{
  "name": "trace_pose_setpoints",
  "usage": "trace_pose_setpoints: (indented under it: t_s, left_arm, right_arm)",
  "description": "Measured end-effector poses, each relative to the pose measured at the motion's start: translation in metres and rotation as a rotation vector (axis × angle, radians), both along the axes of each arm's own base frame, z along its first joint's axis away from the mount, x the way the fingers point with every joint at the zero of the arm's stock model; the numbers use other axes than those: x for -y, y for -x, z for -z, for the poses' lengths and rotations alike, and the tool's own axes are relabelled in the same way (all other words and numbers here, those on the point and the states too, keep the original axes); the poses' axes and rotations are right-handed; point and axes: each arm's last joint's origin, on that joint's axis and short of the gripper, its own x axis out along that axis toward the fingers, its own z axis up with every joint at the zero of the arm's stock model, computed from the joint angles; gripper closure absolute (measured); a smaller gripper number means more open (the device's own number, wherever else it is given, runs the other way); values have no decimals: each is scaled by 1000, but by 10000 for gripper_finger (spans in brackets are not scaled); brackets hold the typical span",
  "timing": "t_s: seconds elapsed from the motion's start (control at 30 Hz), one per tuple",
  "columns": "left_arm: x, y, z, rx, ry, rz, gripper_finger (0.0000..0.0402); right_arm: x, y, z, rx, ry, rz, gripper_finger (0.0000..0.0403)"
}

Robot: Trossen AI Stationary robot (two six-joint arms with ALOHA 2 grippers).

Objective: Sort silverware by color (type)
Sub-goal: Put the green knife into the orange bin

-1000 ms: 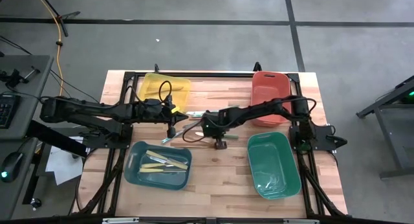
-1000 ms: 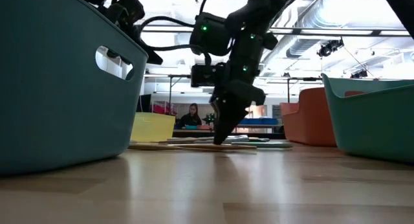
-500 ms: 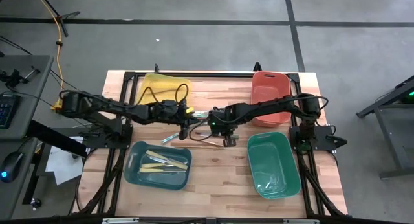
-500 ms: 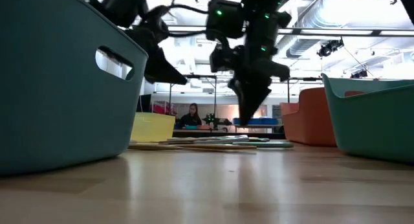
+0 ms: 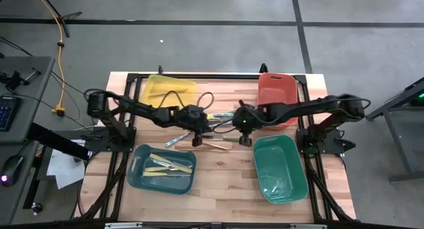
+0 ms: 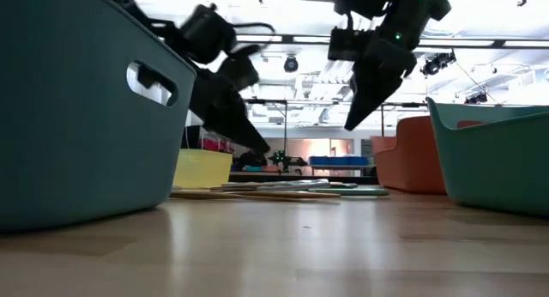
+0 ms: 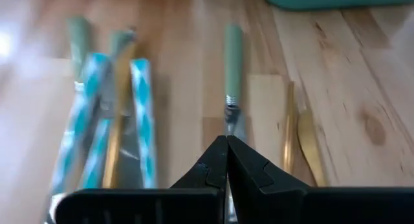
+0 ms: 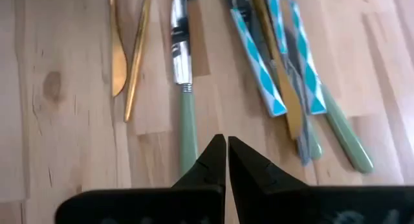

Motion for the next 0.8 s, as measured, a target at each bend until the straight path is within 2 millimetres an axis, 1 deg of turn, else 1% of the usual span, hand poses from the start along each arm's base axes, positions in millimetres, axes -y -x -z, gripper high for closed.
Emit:
trace_pose_setpoints:
  t_s: [0.13, 0.23, 0.43, 0.6, 0.7, 0.8]
  left_arm:
    - [0, -15, 12, -97, 14, 13, 401]
    - [-1, -23, 16, -134, 17, 16, 401]
    - [0, -23, 23, -179, 7, 34, 401]
    - [0, -22, 26, -202, 19, 36, 401]
    - [0, -21, 26, -206, 21, 36, 401]
    - [1, -21, 27, -216, 23, 37, 401]
  right_arm:
    - [0, 4, -7, 27, -5, 24, 403]
    - [0, 4, -6, 21, -7, 25, 403]
    - [0, 2, -4, 17, -8, 26, 403]
    - [0, 3, -3, 11, -36, 67, 403]
    - [1, 5, -1, -15, -99, 96, 403]
    - [2, 7, 5, -74, -189, 123, 403]
